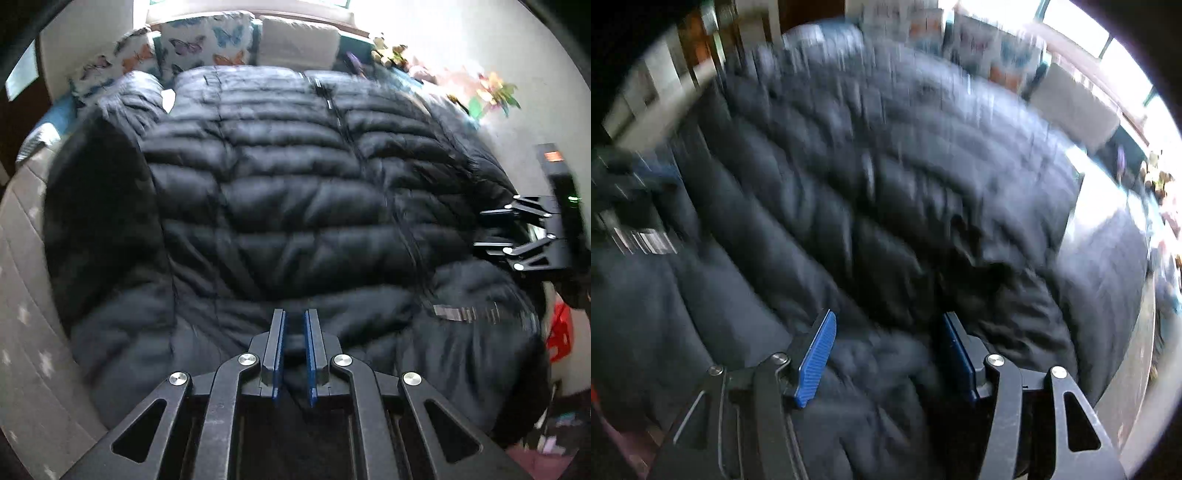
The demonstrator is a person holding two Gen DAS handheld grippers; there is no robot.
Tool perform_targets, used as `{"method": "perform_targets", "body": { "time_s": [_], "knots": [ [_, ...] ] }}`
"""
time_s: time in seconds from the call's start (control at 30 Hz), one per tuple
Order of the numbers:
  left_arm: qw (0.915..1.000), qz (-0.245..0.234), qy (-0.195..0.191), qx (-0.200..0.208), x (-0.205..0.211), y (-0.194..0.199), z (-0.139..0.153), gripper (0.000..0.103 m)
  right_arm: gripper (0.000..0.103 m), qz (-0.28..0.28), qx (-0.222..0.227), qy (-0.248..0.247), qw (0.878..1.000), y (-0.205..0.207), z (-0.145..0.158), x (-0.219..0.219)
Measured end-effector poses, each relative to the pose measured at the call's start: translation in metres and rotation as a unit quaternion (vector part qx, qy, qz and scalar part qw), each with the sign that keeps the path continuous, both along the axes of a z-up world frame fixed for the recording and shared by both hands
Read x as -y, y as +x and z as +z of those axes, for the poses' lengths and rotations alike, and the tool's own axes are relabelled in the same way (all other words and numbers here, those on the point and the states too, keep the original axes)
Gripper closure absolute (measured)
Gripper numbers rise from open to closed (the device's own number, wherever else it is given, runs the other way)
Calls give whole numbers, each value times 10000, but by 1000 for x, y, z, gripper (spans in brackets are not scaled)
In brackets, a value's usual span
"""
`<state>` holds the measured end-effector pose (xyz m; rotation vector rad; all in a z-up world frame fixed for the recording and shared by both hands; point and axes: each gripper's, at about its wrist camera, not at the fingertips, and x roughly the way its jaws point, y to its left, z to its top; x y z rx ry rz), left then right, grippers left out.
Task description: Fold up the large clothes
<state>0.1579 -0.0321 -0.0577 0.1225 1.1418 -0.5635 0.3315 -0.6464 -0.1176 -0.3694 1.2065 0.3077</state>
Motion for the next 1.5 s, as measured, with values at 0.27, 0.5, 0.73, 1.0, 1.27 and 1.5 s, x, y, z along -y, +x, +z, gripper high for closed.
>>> {"method": "perform_targets", "body": {
  "time_s": [0.27, 0.5, 0.73, 1.0, 1.27, 1.5],
  "knots": [
    [9985, 168, -32, 512, -12, 19, 44, 91, 40, -136, 369, 245, 9989, -15, 35, 19],
    [9942, 855, -169, 627, -36, 113, 64, 91, 38, -553, 720, 458, 9948, 36, 42, 36],
    [9935, 1110, 217, 130, -34, 183, 18, 91, 38, -839, 518, 629, 9931, 45, 23, 68],
    [9842, 1461, -43, 997, -74, 205, 65, 91, 38, -920, 569, 856, 9904, 53, 40, 77],
    [9614, 2594, -196, 891, -163, 271, 69, 26, 38, -757, 618, 654, 9931, 53, 30, 71],
    [9537, 2917, -711, -161, -211, 324, 4, 20, 38, -760, 604, 680, 9929, 53, 29, 71]
  ]
}}
